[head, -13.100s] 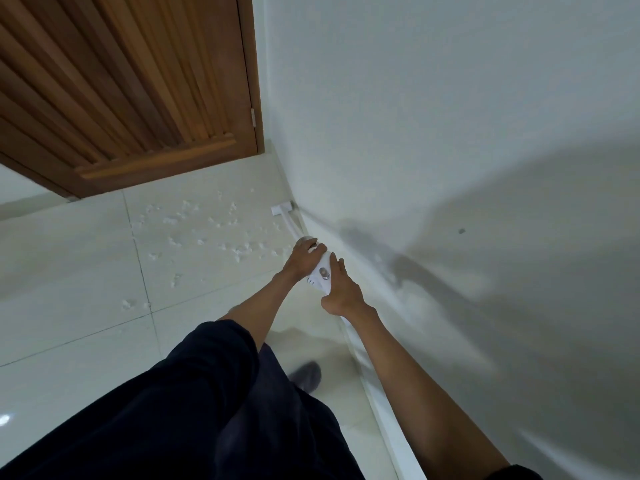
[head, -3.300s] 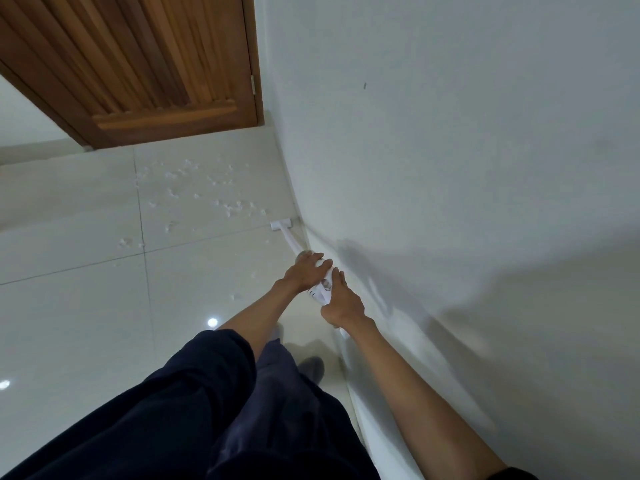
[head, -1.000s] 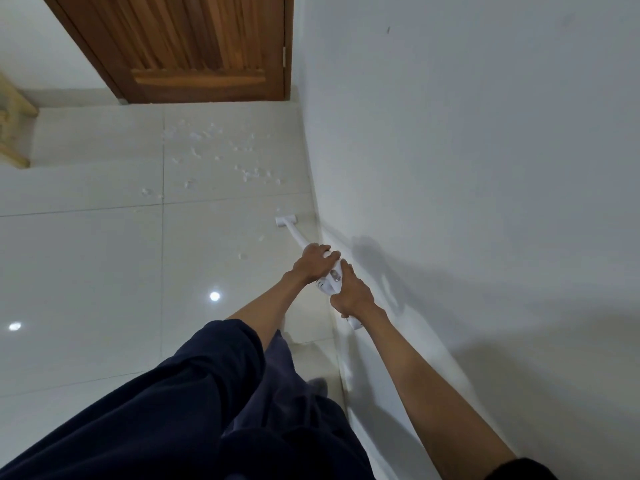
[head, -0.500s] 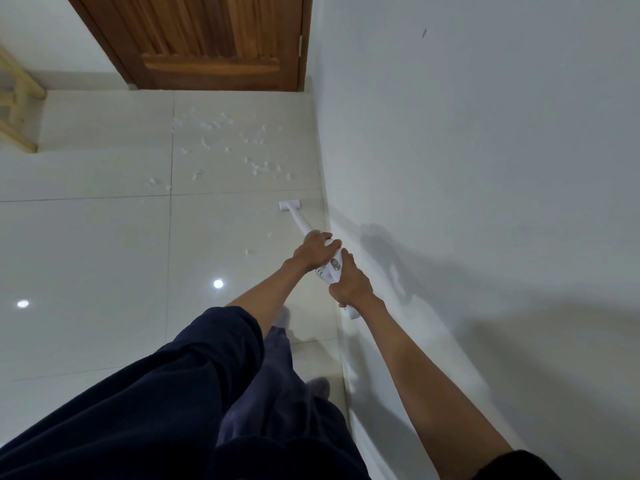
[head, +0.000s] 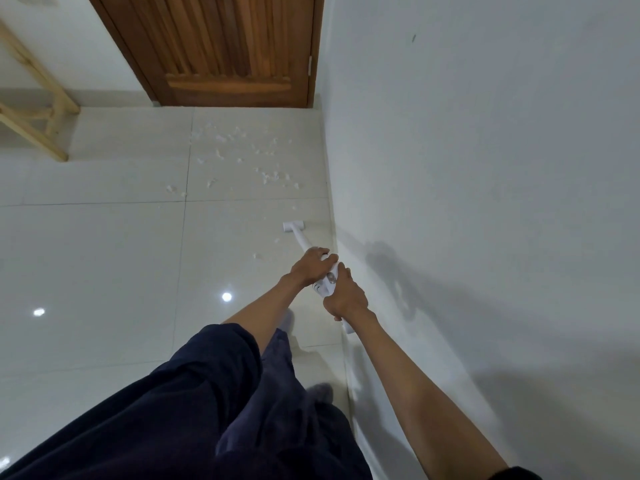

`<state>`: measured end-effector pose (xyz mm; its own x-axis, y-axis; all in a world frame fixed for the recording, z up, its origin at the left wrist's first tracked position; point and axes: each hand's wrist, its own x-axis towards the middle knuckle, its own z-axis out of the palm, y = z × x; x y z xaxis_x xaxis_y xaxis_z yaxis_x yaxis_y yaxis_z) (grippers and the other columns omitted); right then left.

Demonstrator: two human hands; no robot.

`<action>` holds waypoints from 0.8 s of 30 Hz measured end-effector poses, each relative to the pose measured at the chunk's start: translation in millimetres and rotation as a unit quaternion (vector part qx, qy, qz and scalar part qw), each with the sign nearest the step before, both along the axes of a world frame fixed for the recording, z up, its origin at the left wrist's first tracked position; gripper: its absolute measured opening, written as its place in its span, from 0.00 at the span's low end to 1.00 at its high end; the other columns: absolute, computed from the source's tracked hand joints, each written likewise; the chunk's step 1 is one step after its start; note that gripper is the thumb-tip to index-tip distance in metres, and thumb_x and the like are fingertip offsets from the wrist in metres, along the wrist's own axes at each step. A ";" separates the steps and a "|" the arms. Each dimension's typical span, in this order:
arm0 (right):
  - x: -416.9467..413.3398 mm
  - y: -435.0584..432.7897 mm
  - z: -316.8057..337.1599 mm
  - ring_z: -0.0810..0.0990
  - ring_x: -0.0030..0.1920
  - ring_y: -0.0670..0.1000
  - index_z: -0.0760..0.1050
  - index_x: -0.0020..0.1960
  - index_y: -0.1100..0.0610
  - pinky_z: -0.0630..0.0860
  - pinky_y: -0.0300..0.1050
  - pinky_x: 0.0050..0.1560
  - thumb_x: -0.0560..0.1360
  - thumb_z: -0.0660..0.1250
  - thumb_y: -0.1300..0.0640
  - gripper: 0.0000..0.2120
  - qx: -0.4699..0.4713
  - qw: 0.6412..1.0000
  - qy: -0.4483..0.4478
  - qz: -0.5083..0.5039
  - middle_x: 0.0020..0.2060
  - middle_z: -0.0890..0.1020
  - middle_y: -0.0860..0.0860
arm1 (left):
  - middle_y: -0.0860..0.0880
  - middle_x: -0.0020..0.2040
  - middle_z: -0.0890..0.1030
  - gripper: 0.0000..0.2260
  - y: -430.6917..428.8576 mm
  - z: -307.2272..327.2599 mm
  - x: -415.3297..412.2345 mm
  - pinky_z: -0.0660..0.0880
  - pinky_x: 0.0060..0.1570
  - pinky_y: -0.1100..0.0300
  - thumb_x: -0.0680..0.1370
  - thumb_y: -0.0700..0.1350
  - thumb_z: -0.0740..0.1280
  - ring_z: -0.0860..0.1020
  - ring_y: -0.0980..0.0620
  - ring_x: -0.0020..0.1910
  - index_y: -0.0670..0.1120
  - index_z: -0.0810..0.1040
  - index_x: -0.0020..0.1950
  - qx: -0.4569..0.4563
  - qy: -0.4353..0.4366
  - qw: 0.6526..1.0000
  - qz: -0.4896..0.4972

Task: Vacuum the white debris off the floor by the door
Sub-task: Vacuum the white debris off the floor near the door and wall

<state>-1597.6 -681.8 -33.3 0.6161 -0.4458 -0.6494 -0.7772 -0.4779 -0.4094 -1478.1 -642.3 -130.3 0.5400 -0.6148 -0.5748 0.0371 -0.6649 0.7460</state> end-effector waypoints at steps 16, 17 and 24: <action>116.2 -43.3 -4.3 0.77 0.60 0.60 0.47 0.79 0.53 0.71 0.45 0.47 0.75 0.63 0.60 0.38 -0.002 0.999 0.025 -0.020 0.77 0.58 0.51 | 0.40 0.39 0.77 0.18 -41.3 -6.1 121.9 0.70 0.38 0.58 0.79 0.49 0.64 0.75 0.48 0.36 0.33 0.75 0.42 -0.017 -0.007 1.000 -0.012; 127.2 -45.6 -3.5 0.78 0.59 0.60 0.49 0.79 0.53 0.72 0.45 0.47 0.75 0.63 0.60 0.37 0.002 0.999 0.025 -0.025 0.76 0.60 0.52 | 0.38 0.39 0.78 0.19 -44.2 -5.1 132.5 0.70 0.39 0.58 0.78 0.50 0.64 0.75 0.48 0.36 0.33 0.74 0.41 -0.020 -0.005 1.000 -0.012; 190.8 -56.5 -2.8 0.78 0.59 0.60 0.54 0.76 0.54 0.72 0.48 0.48 0.74 0.63 0.60 0.33 0.006 0.999 0.008 -0.051 0.73 0.65 0.53 | 0.43 0.41 0.78 0.16 -61.4 -3.5 199.5 0.70 0.38 0.58 0.78 0.51 0.63 0.76 0.49 0.38 0.38 0.75 0.41 -0.007 -0.010 0.999 -0.039</action>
